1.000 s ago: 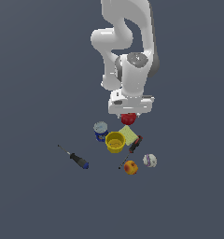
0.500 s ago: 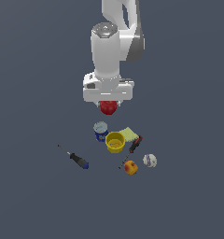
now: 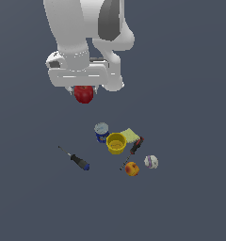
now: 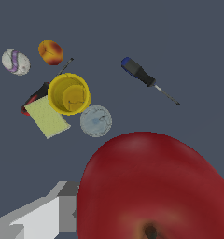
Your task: Pick up a designated object from a clutter of objects.
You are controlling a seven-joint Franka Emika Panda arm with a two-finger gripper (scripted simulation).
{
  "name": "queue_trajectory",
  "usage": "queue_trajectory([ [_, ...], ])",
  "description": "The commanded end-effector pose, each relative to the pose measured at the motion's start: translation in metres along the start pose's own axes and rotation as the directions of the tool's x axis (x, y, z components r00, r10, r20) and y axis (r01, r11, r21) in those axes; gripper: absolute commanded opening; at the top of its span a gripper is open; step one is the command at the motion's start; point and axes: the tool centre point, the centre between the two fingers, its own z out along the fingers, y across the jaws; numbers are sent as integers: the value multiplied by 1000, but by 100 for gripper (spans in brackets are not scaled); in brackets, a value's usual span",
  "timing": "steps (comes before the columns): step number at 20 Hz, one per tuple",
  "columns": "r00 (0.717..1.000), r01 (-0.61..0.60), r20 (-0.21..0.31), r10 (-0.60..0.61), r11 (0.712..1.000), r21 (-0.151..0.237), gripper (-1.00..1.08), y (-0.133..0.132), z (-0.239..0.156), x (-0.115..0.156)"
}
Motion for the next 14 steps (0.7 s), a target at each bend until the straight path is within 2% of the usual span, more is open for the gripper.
queue_trajectory([
  [1, 1000, 0, -1, 0, 1000, -1, -100, 26, -21, -1],
  [8, 1000, 0, -1, 0, 1000, -4, -100, 85, -68, -1],
  [14, 1000, 0, -1, 0, 1000, -6, -100, 113, -91, 0],
])
